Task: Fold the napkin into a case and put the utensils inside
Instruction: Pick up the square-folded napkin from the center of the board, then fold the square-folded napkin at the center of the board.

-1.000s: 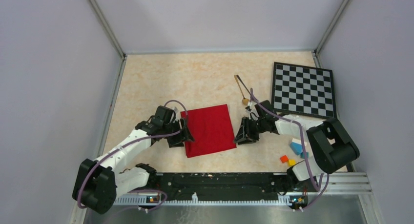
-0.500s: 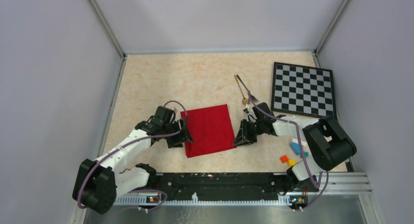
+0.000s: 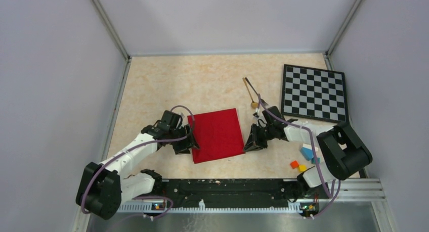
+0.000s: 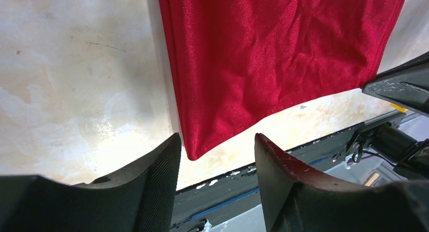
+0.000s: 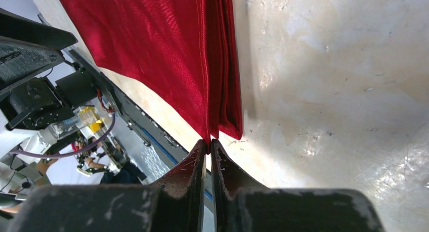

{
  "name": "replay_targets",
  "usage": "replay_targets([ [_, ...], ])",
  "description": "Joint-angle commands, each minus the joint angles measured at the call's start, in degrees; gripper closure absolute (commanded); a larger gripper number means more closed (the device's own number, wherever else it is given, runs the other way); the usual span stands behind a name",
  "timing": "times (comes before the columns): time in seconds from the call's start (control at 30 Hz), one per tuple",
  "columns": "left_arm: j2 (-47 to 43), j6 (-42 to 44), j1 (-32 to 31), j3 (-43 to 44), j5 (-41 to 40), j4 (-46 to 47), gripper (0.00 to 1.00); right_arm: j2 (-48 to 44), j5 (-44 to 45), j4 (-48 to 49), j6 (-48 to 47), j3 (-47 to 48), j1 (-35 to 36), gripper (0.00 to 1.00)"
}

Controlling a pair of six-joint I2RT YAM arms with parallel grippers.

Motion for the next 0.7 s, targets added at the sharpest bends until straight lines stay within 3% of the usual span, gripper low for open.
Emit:
replay_targets([
  [0.0, -0.31, -0.01, 0.17, -0.27, 0.38, -0.45, 0.39, -2.81, 0.51, -1.86, -0.72, 3.09, 0.71, 0.94],
  [0.13, 0.24, -0.72, 0.15, -0.36, -0.06, -1.23, 0.41, -2.75, 0.46, -2.15, -0.84, 3.92, 1.33, 1.0],
  [0.33, 2.92, -2.06, 0.06, -1.12, 0.39, -2.72, 0.59, 2.02, -0.19, 1.02, -0.93, 8.65, 4.57, 1.0],
  [0.67, 5.31, -3.2, -0.19, -3.18, 0.65, -2.3, 0.77, 21.23, -3.14, 9.25, 2.83, 29.37, 11.77, 1.0],
])
